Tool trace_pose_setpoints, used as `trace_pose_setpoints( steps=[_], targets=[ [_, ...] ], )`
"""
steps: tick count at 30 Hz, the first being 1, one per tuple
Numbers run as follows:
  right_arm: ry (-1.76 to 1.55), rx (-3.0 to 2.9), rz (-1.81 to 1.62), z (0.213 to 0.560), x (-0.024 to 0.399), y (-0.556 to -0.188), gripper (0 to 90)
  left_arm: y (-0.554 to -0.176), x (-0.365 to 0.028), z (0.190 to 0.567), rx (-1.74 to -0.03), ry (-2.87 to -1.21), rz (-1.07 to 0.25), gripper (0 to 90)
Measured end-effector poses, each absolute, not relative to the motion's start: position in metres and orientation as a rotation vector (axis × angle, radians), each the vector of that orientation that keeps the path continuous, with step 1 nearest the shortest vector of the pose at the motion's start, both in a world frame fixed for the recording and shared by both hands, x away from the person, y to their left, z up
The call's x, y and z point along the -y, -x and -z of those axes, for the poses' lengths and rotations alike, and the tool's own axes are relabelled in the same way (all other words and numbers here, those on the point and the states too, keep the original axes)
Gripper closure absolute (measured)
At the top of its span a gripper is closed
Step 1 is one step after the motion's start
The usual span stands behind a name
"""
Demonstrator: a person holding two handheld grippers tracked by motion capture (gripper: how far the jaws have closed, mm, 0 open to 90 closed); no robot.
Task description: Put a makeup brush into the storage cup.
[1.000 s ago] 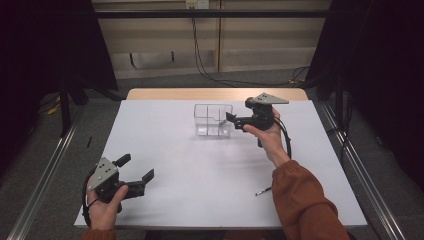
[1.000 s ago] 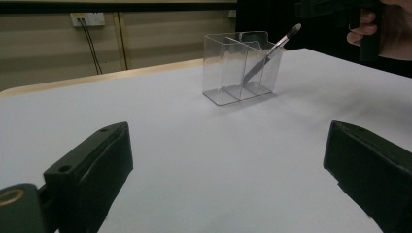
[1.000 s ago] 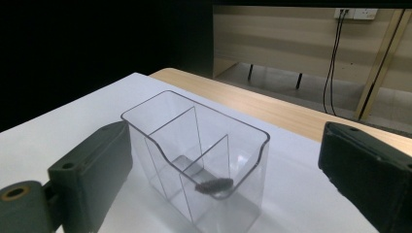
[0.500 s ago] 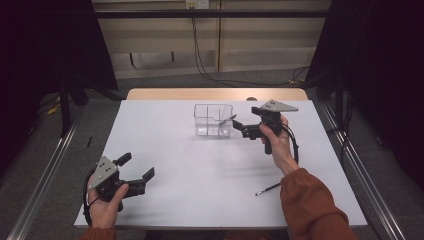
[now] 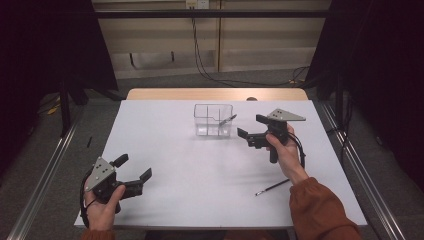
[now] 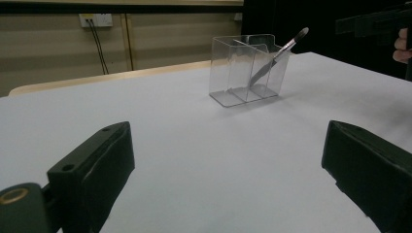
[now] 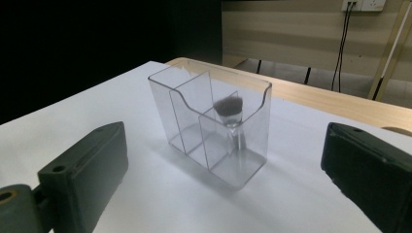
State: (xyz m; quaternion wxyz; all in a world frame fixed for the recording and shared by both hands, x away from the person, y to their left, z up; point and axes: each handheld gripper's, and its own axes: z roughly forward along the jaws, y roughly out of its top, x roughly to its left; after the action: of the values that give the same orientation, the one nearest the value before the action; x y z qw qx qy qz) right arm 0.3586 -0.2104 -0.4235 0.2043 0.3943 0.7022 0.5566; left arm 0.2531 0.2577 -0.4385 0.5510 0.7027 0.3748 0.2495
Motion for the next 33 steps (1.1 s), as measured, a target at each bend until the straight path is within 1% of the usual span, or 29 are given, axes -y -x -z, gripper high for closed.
trace_pose_setpoints(
  steps=[4,10,13,21,23,33],
  targets=[
    [-1.095,-1.954,-1.538,0.428,0.211,-0.350,2.5,-0.254,-0.257,0.438,-0.877,-1.677,-0.591,4.8],
    [-1.076,-1.938,-1.542,0.425,0.214,-0.338,2.4,-0.251,-0.255,0.438,-0.899,-1.668,-0.590,4.6],
    [-1.071,-1.953,-1.529,0.426,0.216,-0.331,2.4,-0.250,-0.255,0.436,-0.883,-1.664,-0.589,4.6],
    [-1.079,-1.923,-1.539,0.424,0.230,-0.308,1.7,-0.251,-0.254,0.436,-0.865,-1.669,-0.574,4.6],
    [-1.083,-1.923,-1.539,0.425,0.234,-0.305,0.0,-0.251,-0.253,0.436,-0.863,-1.668,-0.572,4.6],
    [-1.108,-1.879,-1.508,0.428,0.252,-0.282,1.0,-0.250,-0.257,0.436,-0.864,-1.668,-0.570,4.7]
  ],
)
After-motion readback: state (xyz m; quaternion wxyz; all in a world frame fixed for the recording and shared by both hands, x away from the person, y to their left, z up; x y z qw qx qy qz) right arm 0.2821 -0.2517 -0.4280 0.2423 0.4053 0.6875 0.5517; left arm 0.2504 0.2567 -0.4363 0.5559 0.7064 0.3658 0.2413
